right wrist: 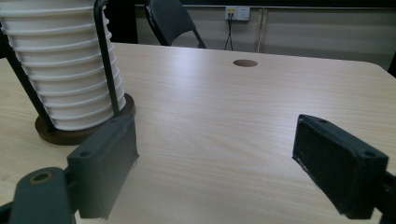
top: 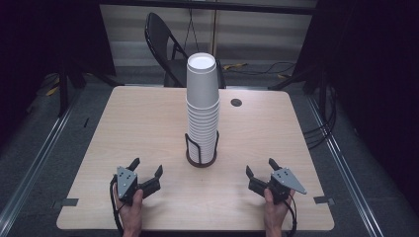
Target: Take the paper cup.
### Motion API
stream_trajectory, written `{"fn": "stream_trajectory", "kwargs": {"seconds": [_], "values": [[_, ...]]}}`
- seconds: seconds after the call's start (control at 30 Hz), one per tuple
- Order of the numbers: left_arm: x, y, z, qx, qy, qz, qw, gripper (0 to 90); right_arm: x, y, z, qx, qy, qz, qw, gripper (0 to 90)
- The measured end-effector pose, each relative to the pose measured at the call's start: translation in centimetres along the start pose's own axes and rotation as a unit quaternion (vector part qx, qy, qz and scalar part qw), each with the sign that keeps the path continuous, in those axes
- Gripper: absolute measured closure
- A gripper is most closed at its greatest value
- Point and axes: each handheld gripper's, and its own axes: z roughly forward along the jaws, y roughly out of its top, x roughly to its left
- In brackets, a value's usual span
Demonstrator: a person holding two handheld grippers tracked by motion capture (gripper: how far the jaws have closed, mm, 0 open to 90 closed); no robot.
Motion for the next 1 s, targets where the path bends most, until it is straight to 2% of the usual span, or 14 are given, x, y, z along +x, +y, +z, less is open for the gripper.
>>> {"fn": "stream_trajectory", "kwargs": {"seconds": [0.1, 0.3, 0.4, 0.5, 0.57, 0.73, 0.77, 1.0], "values": [[0.2, 0.1, 0.1, 0.006, -0.005, -0.007, 0.9999, 16.6, 0.0, 0.0, 0.0, 0.001, 0.0, -0.002, 1.0, 13.4], [0.2, 0.1, 0.2, 0.01, -0.007, -0.006, 0.9999, 16.6, 0.1, 0.0, 0.1, 0.006, 0.006, -0.008, 0.9999, 13.6], [0.1, 0.1, 0.2, 0.012, -0.007, -0.003, 0.9999, 15.9, 0.4, 0.2, 0.5, 0.014, 0.018, -0.016, 0.9996, 13.6], [0.0, 0.1, 0.1, 0.008, -0.008, 0.006, 0.9999, 15.9, 0.7, 0.3, 0.7, 0.018, 0.032, -0.014, 0.9992, 14.0], [0.0, 0.0, 0.1, 0.005, -0.008, 0.006, 0.9999, 15.9, 0.9, 0.7, 0.8, 0.017, 0.036, -0.011, 0.9991, 14.4], [-0.1, 0.0, 0.0, 0.001, -0.009, 0.006, 0.9999, 15.8, 1.6, 1.8, 0.8, 0.019, 0.045, -0.022, 0.9986, 14.4], [-0.1, 0.0, 0.0, 0.001, -0.01, 0.007, 0.9999, 15.8, 1.8, 2.2, 0.9, 0.018, 0.054, -0.019, 0.9982, 14.4], [0.0, 0.0, 0.0, -0.002, -0.009, 0.004, 1.0, 15.7, 2.5, 3.7, 0.8, 0.009, 0.063, -0.026, 0.9977, 15.8]]}}
